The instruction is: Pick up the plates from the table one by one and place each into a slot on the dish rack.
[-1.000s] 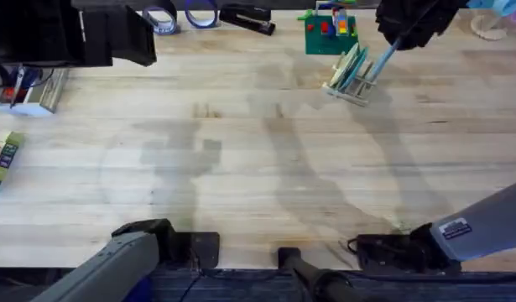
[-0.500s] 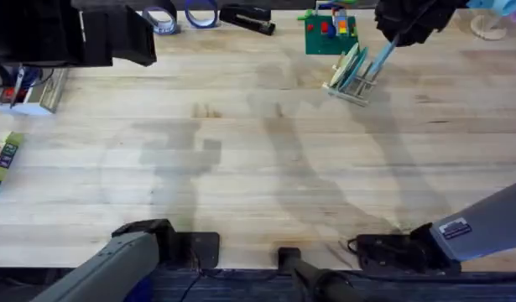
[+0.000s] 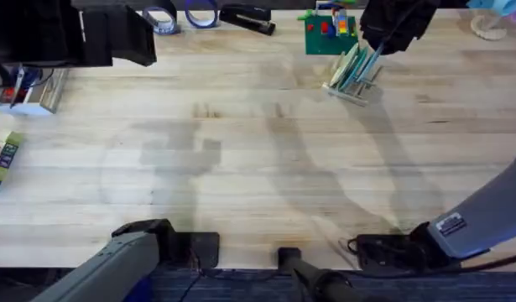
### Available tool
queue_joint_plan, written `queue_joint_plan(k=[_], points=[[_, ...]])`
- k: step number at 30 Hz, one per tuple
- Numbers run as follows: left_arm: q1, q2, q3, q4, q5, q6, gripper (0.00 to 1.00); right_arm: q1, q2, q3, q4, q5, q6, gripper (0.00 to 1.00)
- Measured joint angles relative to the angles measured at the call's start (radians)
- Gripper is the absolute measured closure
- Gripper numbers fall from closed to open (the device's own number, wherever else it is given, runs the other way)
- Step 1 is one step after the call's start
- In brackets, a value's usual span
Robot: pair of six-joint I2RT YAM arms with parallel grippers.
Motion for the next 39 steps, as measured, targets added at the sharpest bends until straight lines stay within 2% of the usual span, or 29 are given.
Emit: queue_joint_plan(k=[39], points=[[0.000, 0.000, 0.000, 0.000, 0.000, 0.000, 0.007, -0.019, 0.045, 0.000, 0.028, -0.009, -0.021, 0.972]])
